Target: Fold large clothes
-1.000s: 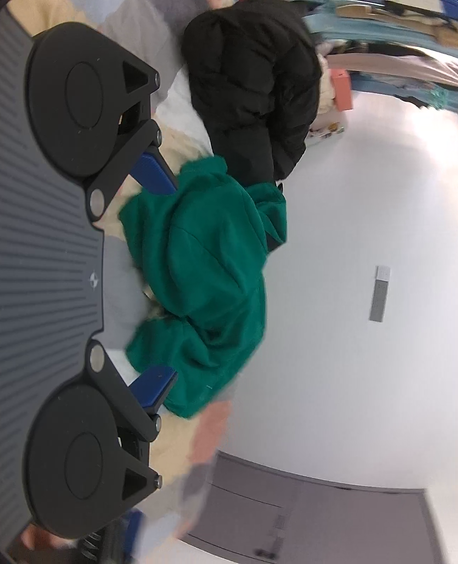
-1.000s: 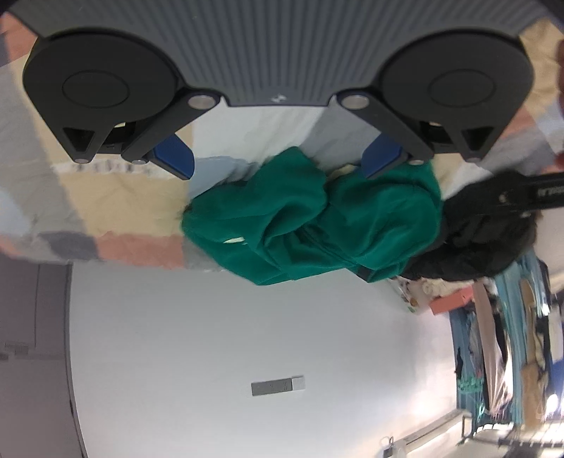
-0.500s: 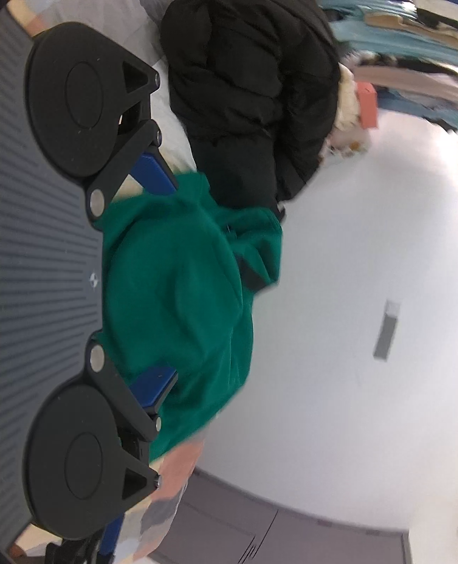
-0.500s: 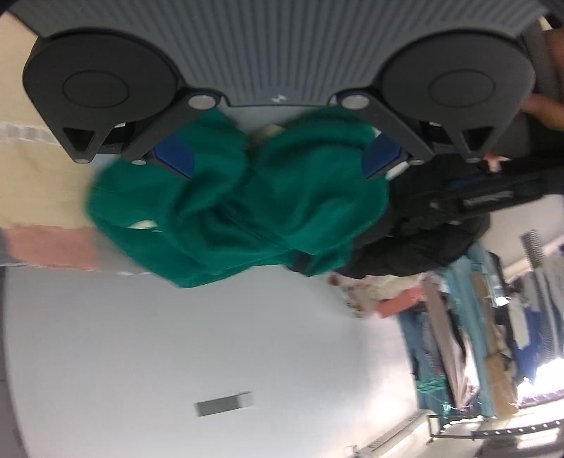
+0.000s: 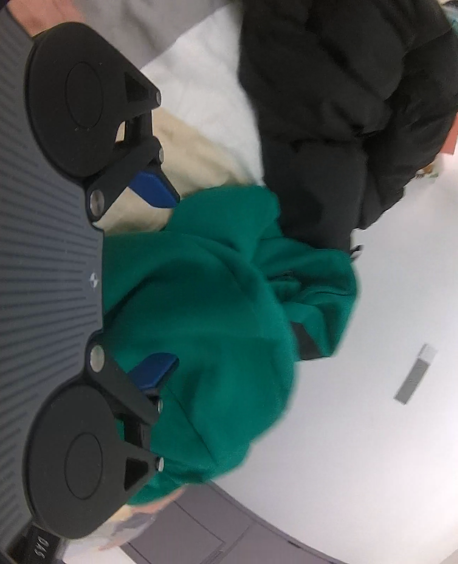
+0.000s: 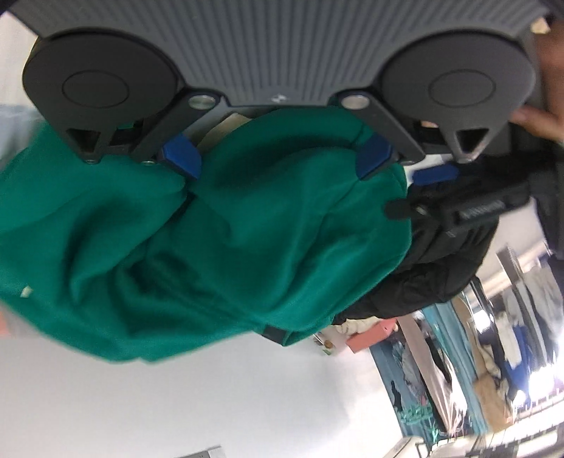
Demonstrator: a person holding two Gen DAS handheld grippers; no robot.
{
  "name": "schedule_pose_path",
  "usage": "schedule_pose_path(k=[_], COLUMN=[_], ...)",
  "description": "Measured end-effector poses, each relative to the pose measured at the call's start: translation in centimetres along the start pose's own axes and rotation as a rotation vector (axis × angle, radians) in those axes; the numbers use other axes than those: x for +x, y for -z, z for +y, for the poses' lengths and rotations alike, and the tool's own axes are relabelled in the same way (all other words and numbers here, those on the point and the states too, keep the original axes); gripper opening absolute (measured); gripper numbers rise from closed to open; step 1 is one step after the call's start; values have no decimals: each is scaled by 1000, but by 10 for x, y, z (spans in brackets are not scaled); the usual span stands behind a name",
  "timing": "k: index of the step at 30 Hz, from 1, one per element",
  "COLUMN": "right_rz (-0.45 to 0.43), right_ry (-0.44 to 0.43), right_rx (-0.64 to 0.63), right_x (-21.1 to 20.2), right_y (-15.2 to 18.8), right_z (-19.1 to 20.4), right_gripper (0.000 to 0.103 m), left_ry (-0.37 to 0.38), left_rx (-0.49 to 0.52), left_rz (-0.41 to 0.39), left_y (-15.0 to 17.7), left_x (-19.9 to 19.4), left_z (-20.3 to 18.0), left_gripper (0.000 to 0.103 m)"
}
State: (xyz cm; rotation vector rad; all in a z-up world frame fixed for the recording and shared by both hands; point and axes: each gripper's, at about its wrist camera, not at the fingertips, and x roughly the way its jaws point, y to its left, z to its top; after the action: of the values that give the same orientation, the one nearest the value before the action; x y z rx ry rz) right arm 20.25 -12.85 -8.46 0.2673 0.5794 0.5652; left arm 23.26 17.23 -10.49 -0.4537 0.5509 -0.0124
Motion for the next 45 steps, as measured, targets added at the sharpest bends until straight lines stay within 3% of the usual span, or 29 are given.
schedule_pose_path(k=[2,3,4,5,7,8,10,12,13,19,22,26,34,38,41,45], right_rz=[6,18,34,45,53,54,47,36,27,-57,-37,-52,-179,-195,-157,-27], right_ry=[-23,-26,-26,-17,-8,-10,-8,-15,-20,-10,20,19,35,69,120,223], right_rx=[14,22,28,33,48,52,58,77,77,-6,-47,-52,-96,-62,-43,-2], right_x=[10,16,24,29,34,35,29,24,17,-38,-62,-97,-170,-207,-219,-209], right_y=[6,8,10,11,14,15,15,13,11,-1,-2,0,-13,0,9,26], right_z=[-6,-8,-9,-9,-8,-9,-9,-13,-12,4,3,11,41,32,28,17], right_gripper=[88,76,71,69,53,49,29,22,19,16,16,16,16,16,16,16], left_ry=[6,19,32,49,63,73,94,115,131,208,279,316,472,541,545,427], left_rx=[-11,-24,-24,-14,21,34,40,37,37,88,64,104,134,144,164,232], left_rz=[22,23,22,24,16,12,-27,-27,-31,-42,-32,-8,-11,55,140,270], left_y=[7,9,9,10,10,10,11,12,12,18,26,37,59,81,107,144], left_x=[14,18,20,20,18,16,7,2,-2,-36,-60,-97,-177,-198,-198,-184], left_z=[4,7,8,6,4,2,0,-5,-8,-37,-46,-67,-111,-140,-160,-178], left_gripper=[81,75,72,66,57,48,36,21,19,14,14,14,14,14,14,14])
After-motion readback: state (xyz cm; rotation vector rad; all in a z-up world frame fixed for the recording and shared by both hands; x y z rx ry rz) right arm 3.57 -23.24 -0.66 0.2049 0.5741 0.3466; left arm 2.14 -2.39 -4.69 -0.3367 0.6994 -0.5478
